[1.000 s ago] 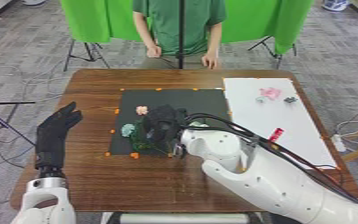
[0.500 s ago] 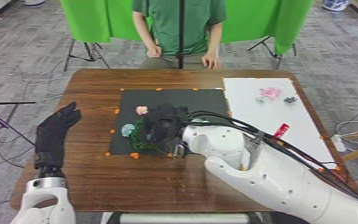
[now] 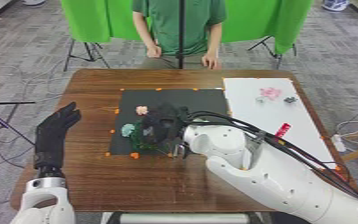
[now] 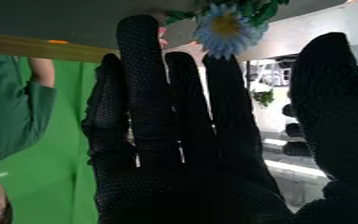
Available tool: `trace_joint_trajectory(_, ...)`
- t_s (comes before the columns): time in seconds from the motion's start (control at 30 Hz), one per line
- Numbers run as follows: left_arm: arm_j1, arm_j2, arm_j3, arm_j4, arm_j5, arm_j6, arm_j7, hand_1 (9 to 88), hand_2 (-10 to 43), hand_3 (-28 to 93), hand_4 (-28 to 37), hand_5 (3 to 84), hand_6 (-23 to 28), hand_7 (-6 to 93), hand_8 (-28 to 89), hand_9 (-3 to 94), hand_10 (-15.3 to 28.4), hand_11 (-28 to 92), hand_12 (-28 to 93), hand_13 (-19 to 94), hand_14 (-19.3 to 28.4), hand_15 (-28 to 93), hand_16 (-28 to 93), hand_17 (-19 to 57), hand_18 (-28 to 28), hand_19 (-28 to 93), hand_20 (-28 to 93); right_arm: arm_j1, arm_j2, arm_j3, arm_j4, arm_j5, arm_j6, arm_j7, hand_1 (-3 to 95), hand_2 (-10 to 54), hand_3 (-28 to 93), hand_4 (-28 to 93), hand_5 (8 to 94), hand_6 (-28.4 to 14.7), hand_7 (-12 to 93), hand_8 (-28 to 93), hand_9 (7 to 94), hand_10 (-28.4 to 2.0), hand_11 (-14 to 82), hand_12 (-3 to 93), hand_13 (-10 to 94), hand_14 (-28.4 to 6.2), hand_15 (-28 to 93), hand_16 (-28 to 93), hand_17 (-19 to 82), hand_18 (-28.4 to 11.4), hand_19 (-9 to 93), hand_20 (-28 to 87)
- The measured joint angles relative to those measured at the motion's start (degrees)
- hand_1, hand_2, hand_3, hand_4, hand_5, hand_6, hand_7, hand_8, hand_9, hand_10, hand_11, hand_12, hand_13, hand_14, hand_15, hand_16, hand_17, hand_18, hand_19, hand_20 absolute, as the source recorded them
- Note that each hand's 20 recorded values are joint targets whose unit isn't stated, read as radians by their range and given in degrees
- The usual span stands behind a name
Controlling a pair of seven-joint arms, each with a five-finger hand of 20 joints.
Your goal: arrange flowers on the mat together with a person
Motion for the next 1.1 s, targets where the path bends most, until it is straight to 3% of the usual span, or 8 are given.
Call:
trace_joint_trajectory(0.17, 0.0, -0.01, -0.03, 0.0, 0.0, 0.0, 0.02, 20.9, 7.0, 68, -28.3, 46.0, 5.9, 11.7, -7, 44.1, 13.6, 17, 13, 36, 17.3, 14, 1, 5.4, 11.6, 10, 16, 0.01, 0.45, -0.22, -0.02, -0.02, -0.01, -0.31, 32.1, -9.5, 73, -20, 58.4, -0.7, 13, -10, 60.3, -10.8, 8.6, 17.2, 63, -13.0, 37, 31, 27, -21.1, 67, 54)
trace_joint_trajectory(0.27, 0.0, -0.02, -0.03, 0.0, 0.0, 0.0, 0.05, 20.8, 7.0, 68, -28.3, 46.0, 5.8, 11.8, -7, 44.2, 13.6, 17, 13, 36, 17.3, 14, 1, 5.4, 11.6, 10, 16, 0.01, 0.66, -0.32, -0.02, -0.02, 0.09, -0.46, 31.8, -9.5, 73, -20, 54.4, -0.8, 12, -10, 64.2, -10.3, 9.2, 16.5, 63, -13.1, 37, 31, 27, -20.9, 67, 54)
trace_joint_trajectory(0.4, -0.03, -0.02, -0.03, 0.0, 0.0, 0.0, 0.06, 20.8, 6.9, 68, -28.3, 46.1, 5.9, 11.8, -7, 44.2, 13.6, 17, 13, 36, 17.3, 14, 1, 5.5, 11.5, 10, 16, -0.02, 0.88, -0.34, -0.04, -0.02, 0.11, -0.68, 30.9, -9.5, 74, -20, 60.8, -1.0, 13, -10, 56.2, -11.1, 7.7, 15.8, 59, -13.7, 34, 31, 26, -20.7, 65, 54)
trace_joint_trajectory(0.53, -0.03, -0.03, -0.04, 0.0, 0.0, 0.0, 0.06, 20.8, 6.9, 68, -28.3, 46.1, 5.9, 11.8, -7, 44.1, 13.6, 17, 13, 36, 17.3, 14, 1, 5.5, 11.5, 10, 16, -0.28, 1.16, -0.24, -0.24, -0.3, -0.01, -1.09, 30.6, -9.5, 74, -20, 62.0, -2.2, 13, -10, 52.5, -11.2, 6.9, 15.2, 57, -13.7, 32, 31, 25, -20.6, 64, 54)
trace_joint_trajectory(0.67, -0.01, -0.12, -0.08, 0.0, 0.0, 0.0, 0.06, 20.8, 6.9, 68, -28.3, 46.0, 5.9, 11.7, -7, 44.1, 13.6, 17, 13, 36, 17.2, 14, 1, 5.5, 11.5, 10, 16, -0.65, 1.44, -0.16, -0.43, -1.1, -0.27, -1.8, 29.6, -9.5, 75, -20, 48.4, -0.4, 11, -10, 56.3, -10.3, 7.8, 14.9, 57, -13.9, 31, 31, 24, -20.8, 63, 53)
trace_joint_trajectory(0.77, -0.01, -0.12, -0.08, 0.0, 0.0, 0.01, 0.06, 20.7, 6.8, 68, -28.3, 46.1, 6.0, 11.6, -7, 44.1, 13.6, 17, 13, 36, 17.2, 14, 1, 5.4, 11.5, 10, 16, -0.82, 1.73, -0.16, -0.62, -1.38, -0.28, -2.15, 29.0, -9.5, 74, -20, 54.9, -1.9, 12, -10, 50.4, -11.3, 6.5, 14.7, 55, -14.3, 30, 31, 23, -20.8, 62, 53)
trace_joint_trajectory(0.87, -0.01, -0.13, -0.11, 0.0, 0.0, 0.01, 0.06, 20.7, 6.8, 68, -28.3, 46.2, 6.1, 11.6, -7, 44.1, 13.6, 17, 13, 36, 17.3, 14, 1, 5.4, 11.5, 10, 16, -0.98, 2.0, -0.1, -0.89, -1.41, -0.28, -2.32, 27.9, -9.5, 75, -19, 47.9, -1.1, 10, -10, 47.4, -12.0, 6.1, 14.7, 55, -14.4, 30, 31, 22, -21.0, 62, 53)
trace_joint_trajectory(1.1, 0.0, -0.13, -0.14, 0.0, 0.0, 0.01, 0.04, 20.7, 6.8, 68, -28.3, 46.1, 5.9, 11.7, -7, 44.2, 13.6, 17, 13, 36, 17.3, 14, 1, 5.4, 11.6, 10, 16, -1.47, 2.13, 0.46, -1.14, -1.8, -1.57, -2.86, 27.2, -9.5, 74, -19, 57.1, 1.9, 14, -11, 39.1, -13.1, 4.3, 15.4, 50, -15.3, 31, 31, 20, -21.3, 61, 52)
